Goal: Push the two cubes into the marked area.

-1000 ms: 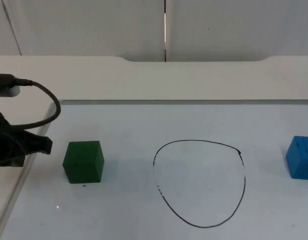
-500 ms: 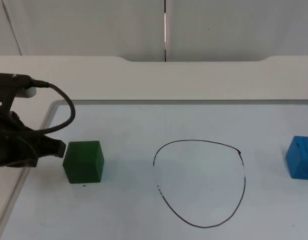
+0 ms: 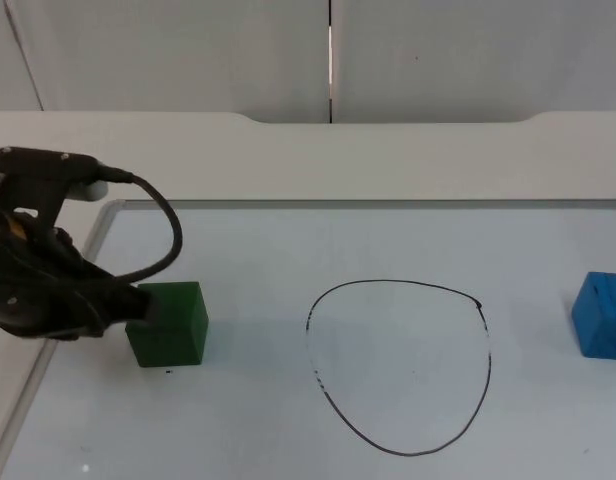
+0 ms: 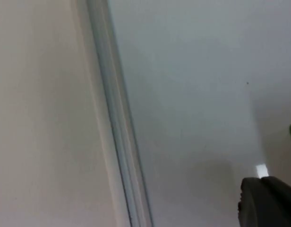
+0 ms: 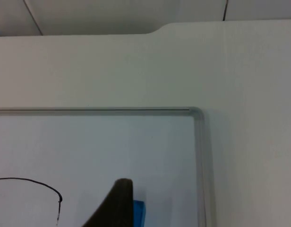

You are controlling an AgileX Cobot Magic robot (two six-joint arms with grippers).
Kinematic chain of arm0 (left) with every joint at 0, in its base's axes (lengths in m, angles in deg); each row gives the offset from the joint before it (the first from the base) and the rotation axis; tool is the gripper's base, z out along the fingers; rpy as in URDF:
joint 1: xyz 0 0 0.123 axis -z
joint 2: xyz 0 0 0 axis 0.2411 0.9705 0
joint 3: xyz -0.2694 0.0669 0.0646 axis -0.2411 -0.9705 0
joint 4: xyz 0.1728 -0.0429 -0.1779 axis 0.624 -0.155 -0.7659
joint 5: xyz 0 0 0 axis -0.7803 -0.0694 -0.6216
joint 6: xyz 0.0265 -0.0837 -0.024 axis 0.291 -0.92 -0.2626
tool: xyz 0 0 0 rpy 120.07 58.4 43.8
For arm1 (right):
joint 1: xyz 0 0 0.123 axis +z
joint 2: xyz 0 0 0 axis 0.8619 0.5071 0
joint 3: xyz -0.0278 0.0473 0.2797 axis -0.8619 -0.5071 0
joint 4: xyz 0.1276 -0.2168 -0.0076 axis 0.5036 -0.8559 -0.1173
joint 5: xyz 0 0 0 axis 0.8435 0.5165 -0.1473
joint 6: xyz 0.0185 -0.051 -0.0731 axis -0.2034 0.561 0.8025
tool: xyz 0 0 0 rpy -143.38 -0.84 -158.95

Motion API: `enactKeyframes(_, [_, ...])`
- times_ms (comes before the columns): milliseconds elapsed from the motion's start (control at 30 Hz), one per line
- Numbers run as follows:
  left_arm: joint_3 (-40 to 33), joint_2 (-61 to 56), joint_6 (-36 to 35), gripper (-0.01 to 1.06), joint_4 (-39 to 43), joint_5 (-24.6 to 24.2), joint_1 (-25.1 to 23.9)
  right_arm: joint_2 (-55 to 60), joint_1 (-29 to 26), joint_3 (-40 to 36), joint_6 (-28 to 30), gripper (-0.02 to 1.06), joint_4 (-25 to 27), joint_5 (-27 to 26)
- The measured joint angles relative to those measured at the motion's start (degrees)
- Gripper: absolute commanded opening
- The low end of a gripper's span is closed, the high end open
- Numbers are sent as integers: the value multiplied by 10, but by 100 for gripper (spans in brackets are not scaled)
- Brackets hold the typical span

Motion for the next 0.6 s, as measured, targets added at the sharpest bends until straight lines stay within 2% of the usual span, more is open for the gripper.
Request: enactKeyframes(600, [0, 11, -3, 0, -21, 16, 47, 0, 0, 0, 0, 105, 1, 0])
